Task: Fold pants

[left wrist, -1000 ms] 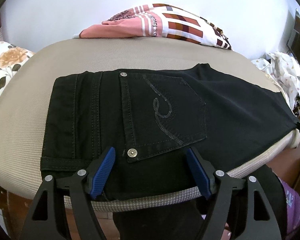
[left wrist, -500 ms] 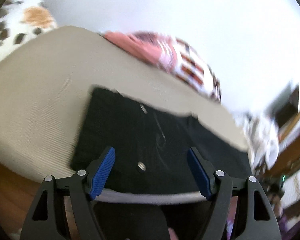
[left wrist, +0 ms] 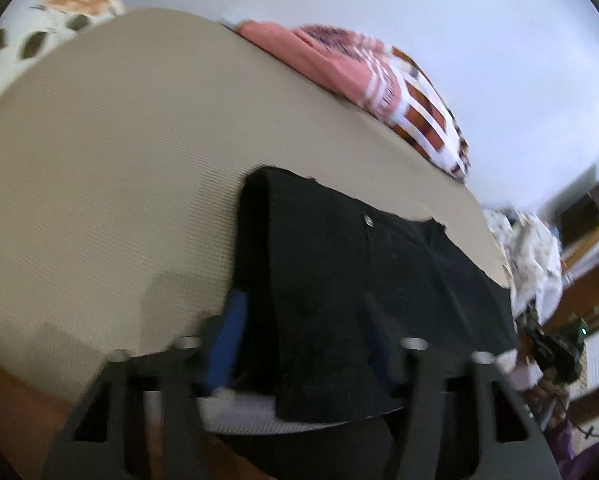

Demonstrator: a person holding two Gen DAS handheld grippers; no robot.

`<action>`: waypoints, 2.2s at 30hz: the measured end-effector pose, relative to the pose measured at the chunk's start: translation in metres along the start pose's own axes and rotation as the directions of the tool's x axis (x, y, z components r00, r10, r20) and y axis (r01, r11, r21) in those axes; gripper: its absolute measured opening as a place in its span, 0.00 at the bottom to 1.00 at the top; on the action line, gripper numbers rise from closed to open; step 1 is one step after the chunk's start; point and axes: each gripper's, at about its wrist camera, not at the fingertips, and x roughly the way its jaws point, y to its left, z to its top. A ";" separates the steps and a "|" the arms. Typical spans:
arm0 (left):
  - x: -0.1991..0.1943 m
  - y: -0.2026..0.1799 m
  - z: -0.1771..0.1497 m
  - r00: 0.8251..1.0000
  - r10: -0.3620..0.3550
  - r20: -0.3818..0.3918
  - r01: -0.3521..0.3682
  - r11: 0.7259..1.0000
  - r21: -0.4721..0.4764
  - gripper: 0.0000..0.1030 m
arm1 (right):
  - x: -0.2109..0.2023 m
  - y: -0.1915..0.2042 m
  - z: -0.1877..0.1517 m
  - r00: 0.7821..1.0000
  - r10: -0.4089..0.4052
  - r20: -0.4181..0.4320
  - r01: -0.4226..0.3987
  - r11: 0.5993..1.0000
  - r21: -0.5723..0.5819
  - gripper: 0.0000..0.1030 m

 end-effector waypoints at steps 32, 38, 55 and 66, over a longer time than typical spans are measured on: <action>0.025 0.008 -0.014 0.978 0.147 0.145 -0.160 0.983 0.086 0.17 | 0.247 0.163 0.052 0.914 0.062 -0.401 -0.293 0.784 -0.547 0.15; 0.025 0.010 -0.015 0.977 0.150 0.152 -0.163 0.983 0.079 0.20 | 0.278 0.174 0.042 0.863 0.007 -0.505 -0.369 0.693 -0.620 0.15; 0.023 0.016 -0.018 0.969 0.175 0.172 -0.186 0.981 0.056 0.39 | 0.288 0.187 0.029 0.831 -0.127 -0.541 -0.403 0.533 -0.744 0.15; 0.022 0.010 -0.021 0.962 0.191 0.193 -0.205 0.977 0.059 0.39 | 0.290 0.190 0.027 0.912 -0.131 -0.388 -0.267 0.529 -0.806 0.03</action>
